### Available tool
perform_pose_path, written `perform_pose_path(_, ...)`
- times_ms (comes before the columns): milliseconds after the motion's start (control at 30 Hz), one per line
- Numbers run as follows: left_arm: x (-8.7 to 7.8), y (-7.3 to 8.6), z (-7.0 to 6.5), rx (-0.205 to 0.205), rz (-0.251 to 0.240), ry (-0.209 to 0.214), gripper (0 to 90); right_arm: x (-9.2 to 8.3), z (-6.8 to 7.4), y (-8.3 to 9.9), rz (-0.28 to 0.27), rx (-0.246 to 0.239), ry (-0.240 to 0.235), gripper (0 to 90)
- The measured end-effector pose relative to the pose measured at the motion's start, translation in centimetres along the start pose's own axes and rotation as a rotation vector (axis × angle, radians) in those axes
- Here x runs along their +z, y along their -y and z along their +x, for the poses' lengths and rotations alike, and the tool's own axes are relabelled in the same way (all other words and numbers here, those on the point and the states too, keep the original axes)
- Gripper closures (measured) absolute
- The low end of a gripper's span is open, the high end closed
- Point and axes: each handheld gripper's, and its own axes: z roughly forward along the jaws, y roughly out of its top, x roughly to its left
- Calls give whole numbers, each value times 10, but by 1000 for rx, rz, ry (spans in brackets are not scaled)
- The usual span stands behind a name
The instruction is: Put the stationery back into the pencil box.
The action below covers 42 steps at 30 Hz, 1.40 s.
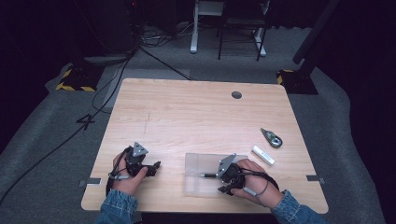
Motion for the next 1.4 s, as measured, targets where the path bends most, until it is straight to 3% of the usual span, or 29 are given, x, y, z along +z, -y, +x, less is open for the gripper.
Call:
perform_pose_path(167, 0, 0, 0, -2, 0, 2, 150, -3, -2, 1, -23, 29, -18, 536)
perform_pose_path(300, 0, 0, 0, 0, 0, 0, 150, -13, -3, -1, -72, 48, -34, 527)
perform_pose_path(667, 0, 0, 0, -2, 0, 2, 150, -44, -14, 2, -166, 100, 23, 486)
perform_pose_path(700, 0, 0, 0, -2, 0, 3, 150, -52, -19, 4, -195, 132, 40, 454)
perform_pose_path(767, 0, 0, 0, -2, 0, 3, 149, -55, -20, 4, -206, 148, 45, 444)
perform_pose_path(1033, 0, 0, 0, -2, 0, 2, 150, -82, -47, 17, -263, 240, 132, 398)
perform_pose_path(1400, 0, 0, 0, -2, -1, 3, 150, -99, -89, 42, -267, 366, 235, 395)
